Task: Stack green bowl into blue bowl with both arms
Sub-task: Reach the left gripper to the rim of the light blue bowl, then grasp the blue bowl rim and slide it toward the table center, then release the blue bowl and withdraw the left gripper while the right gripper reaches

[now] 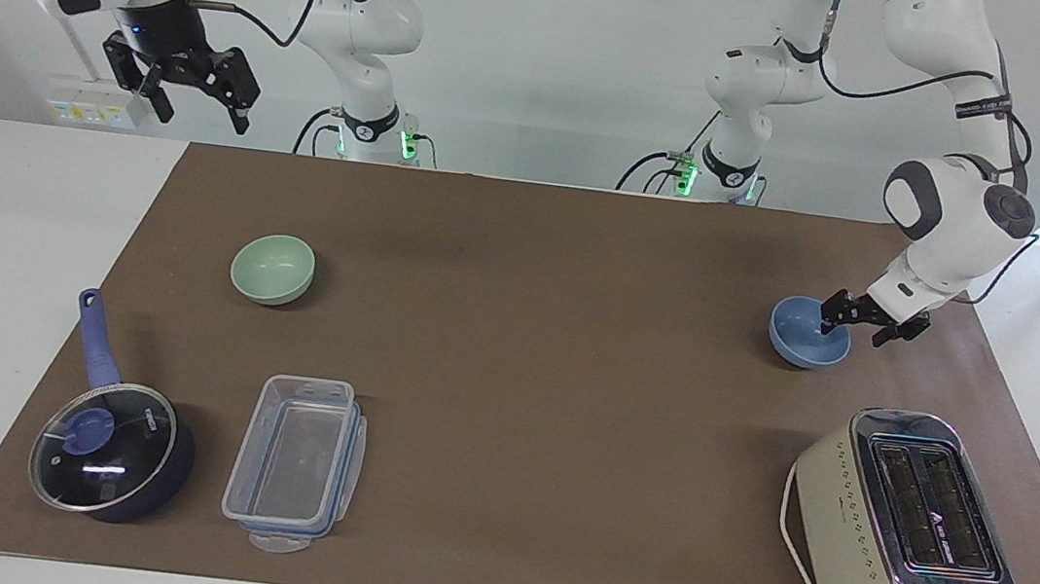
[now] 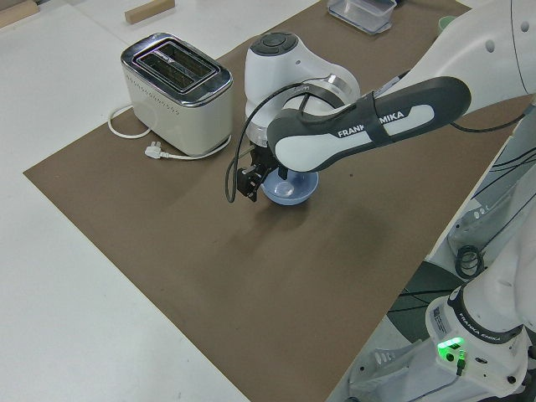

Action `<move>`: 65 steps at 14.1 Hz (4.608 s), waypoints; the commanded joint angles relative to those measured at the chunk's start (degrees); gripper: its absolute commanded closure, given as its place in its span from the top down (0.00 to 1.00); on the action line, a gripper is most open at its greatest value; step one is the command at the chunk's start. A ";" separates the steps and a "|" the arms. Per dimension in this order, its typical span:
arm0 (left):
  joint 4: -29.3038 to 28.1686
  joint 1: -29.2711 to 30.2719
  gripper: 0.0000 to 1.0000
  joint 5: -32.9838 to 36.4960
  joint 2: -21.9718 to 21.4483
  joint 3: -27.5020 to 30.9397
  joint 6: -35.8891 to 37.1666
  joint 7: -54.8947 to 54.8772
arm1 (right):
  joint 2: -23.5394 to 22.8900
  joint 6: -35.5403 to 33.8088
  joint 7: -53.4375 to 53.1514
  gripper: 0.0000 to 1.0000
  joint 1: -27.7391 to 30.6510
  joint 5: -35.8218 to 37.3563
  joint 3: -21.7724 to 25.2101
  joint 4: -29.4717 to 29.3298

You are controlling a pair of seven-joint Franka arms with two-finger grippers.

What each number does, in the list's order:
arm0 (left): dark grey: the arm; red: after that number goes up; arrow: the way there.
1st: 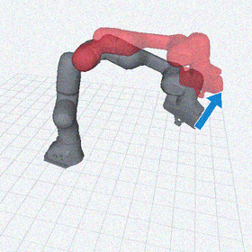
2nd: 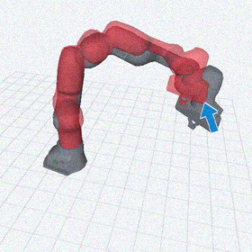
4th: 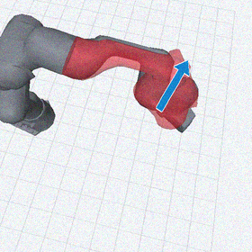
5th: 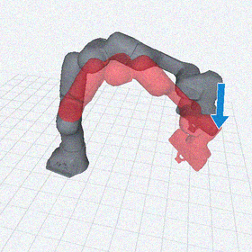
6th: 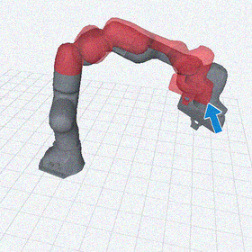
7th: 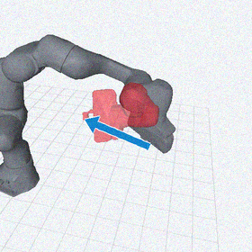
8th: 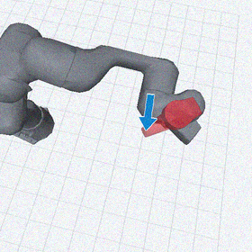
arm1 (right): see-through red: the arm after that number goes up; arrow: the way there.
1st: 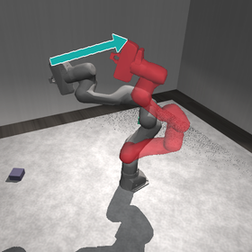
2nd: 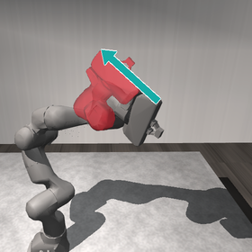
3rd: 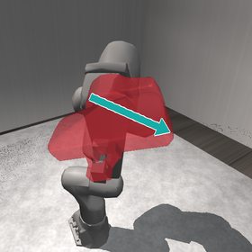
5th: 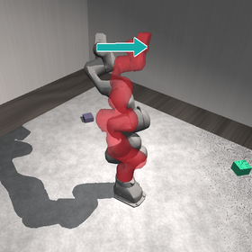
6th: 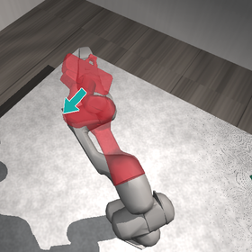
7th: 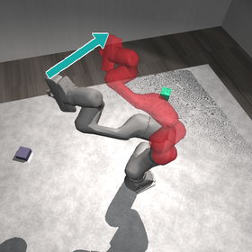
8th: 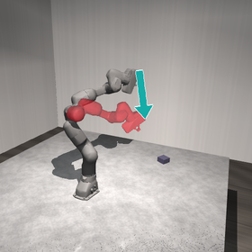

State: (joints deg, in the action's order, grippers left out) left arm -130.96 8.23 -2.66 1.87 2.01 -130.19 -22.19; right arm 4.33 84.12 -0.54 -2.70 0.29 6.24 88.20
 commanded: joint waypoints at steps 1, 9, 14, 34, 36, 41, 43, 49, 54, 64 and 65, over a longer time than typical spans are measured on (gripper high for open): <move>-2.20 0.82 0.75 -2.78 -0.82 -0.43 -2.62 -1.28 | -0.11 -0.45 -0.51 1.00 0.24 -0.20 -0.36 -0.66; -1.67 1.88 0.00 -3.76 -1.26 -0.43 -1.56 -1.37 | -0.11 -0.45 -0.51 1.00 0.24 -0.20 -0.36 -0.57; 0.96 0.82 0.00 -3.76 -2.31 -0.51 3.26 -0.84 | -0.11 -0.45 -0.60 1.00 0.24 -0.20 -0.36 -0.57; 7.55 -34.04 0.00 -3.32 -3.11 -1.39 6.17 46.59 | -0.11 -0.45 -0.51 1.00 0.24 -0.20 -0.36 -0.57; 8.61 -38.97 0.00 -3.32 -1.27 -1.39 3.99 51.69 | -0.11 -0.54 -0.60 1.00 0.24 -0.20 -0.36 -0.57; 6.68 -43.56 0.00 -3.76 0.32 -1.57 -0.24 53.56 | -0.11 -0.45 -0.51 1.00 0.24 -0.20 -0.36 -0.66; 5.98 -45.84 0.00 -3.84 1.46 -1.57 -2.95 53.74 | -0.11 -0.45 -0.51 1.00 0.24 -0.20 -0.36 -0.57; 6.06 -48.93 0.00 -6.30 5.68 -1.66 -7.28 53.66 | -0.11 -0.45 -0.51 1.00 0.24 -0.20 -0.36 -0.66; 5.97 -48.84 0.46 -7.01 5.60 -1.75 -6.66 53.48 | -0.11 -0.45 -0.51 1.00 0.24 -0.20 -0.36 -0.57; 11.23 -37.00 1.00 -4.56 -4.58 -0.95 10.36 34.43 | -0.11 -0.45 -0.69 1.00 0.51 -0.11 -0.18 -0.57; 13.86 -34.36 1.00 -2.11 -5.99 -0.95 14.74 31.88 | -0.20 0.16 0.10 1.00 0.59 -0.11 -0.18 -0.57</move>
State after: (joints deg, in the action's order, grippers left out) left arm -119.99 -30.88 -7.44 -0.41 1.52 -122.60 14.35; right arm 4.33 84.13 -0.54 -2.62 0.29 6.27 88.20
